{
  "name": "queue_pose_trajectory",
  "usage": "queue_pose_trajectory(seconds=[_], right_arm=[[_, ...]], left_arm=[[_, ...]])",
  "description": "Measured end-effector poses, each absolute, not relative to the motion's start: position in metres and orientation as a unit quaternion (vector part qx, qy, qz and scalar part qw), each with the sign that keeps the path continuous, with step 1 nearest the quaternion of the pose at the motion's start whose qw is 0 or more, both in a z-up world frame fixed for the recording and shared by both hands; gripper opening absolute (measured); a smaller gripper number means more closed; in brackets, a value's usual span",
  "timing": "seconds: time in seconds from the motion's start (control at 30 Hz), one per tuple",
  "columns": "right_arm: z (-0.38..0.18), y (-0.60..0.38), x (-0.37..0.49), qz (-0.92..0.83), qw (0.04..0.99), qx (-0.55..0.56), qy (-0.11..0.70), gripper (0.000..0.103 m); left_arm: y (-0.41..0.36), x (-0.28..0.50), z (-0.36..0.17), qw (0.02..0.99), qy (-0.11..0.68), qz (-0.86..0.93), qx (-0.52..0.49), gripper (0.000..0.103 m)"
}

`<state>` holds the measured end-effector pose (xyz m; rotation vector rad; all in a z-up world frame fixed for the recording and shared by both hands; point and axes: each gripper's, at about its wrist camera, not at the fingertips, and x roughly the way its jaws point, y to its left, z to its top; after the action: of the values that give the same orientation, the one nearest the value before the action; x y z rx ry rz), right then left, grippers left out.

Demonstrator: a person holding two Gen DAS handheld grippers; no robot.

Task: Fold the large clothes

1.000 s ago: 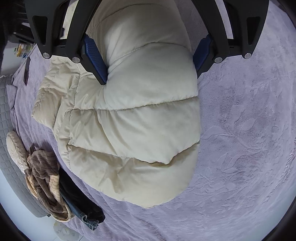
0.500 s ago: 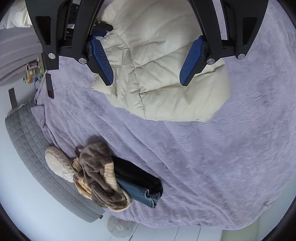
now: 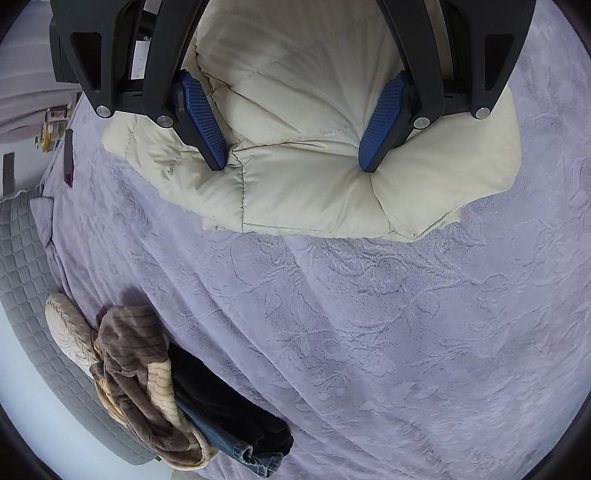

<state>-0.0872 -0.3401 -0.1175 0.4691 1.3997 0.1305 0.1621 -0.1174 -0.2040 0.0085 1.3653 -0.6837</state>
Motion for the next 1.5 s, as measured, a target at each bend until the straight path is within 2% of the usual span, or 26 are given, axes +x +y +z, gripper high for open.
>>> queue_pose_trajectory(seconds=[0.17,0.33,0.63,0.7,0.9,1.5], right_arm=[[-0.118,-0.345,-0.086,0.063,0.732,0.227,0.639,0.018],[-0.088,-0.359,-0.082,0.055,0.725,0.251,0.639,0.02],[-0.006,-0.389,-0.055,0.015,0.798,0.282,0.532,0.021],[-0.01,-0.391,-0.039,0.004,0.796,0.285,0.535,0.021],[-0.07,-0.395,-0.025,-0.009,0.76,0.306,0.574,0.021],[-0.088,-0.395,-0.016,-0.007,0.756,0.309,0.577,0.021]], left_arm=[[-0.125,0.162,-0.211,0.723,0.619,-0.305,0.01,0.076],[-0.123,0.163,-0.209,0.727,0.618,-0.3,0.007,0.076],[-0.125,0.162,-0.207,0.732,0.613,-0.296,0.02,0.076],[-0.125,0.162,-0.207,0.732,0.614,-0.295,0.019,0.076],[-0.124,0.162,-0.205,0.734,0.613,-0.292,0.016,0.076],[-0.077,0.141,-0.146,0.759,0.587,-0.283,-0.018,0.076]])
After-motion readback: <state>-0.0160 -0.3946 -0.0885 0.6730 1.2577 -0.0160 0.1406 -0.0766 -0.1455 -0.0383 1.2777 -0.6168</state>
